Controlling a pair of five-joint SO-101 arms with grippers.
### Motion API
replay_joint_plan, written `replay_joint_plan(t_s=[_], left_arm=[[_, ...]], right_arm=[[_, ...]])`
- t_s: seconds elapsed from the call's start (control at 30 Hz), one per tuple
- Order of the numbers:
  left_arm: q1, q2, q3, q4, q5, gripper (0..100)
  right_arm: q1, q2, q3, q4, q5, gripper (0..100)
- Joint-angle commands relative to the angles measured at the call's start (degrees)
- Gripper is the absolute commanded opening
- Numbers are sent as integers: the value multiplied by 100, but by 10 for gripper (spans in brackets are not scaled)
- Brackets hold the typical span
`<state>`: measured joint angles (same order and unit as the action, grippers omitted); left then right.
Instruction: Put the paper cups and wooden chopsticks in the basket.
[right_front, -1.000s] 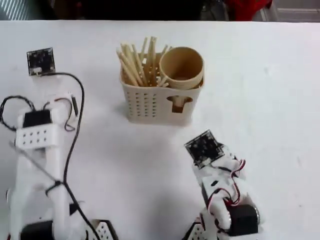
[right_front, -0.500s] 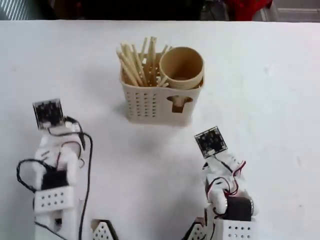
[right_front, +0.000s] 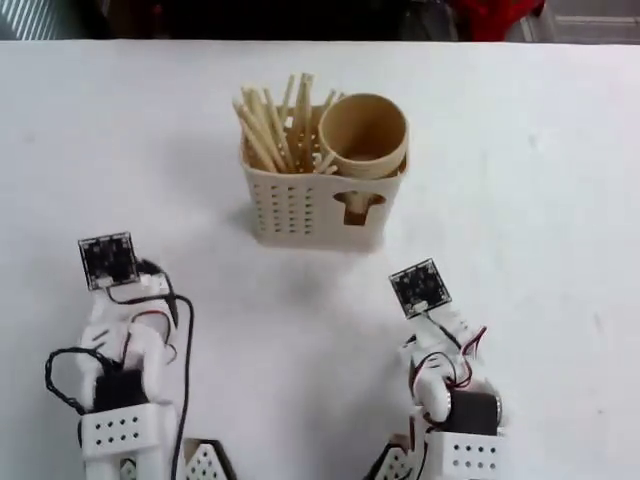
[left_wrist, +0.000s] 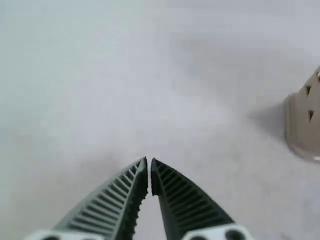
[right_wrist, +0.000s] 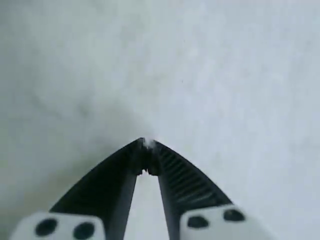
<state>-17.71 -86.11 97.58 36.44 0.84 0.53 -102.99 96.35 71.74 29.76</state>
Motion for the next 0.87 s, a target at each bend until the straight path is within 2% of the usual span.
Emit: replay_joint_plan(t_s=[0.0, 0.13, 0.83], left_arm=[[31, -66, -18, 668, -53, 41], [31, -84, -18, 1275, -26, 41], [40, -84, -18, 1257, -26, 40]], right_arm=[[57, -40, 44, -31, 18, 17], [57, -40, 44, -31, 18, 17], [57, -40, 44, -31, 9, 17]])
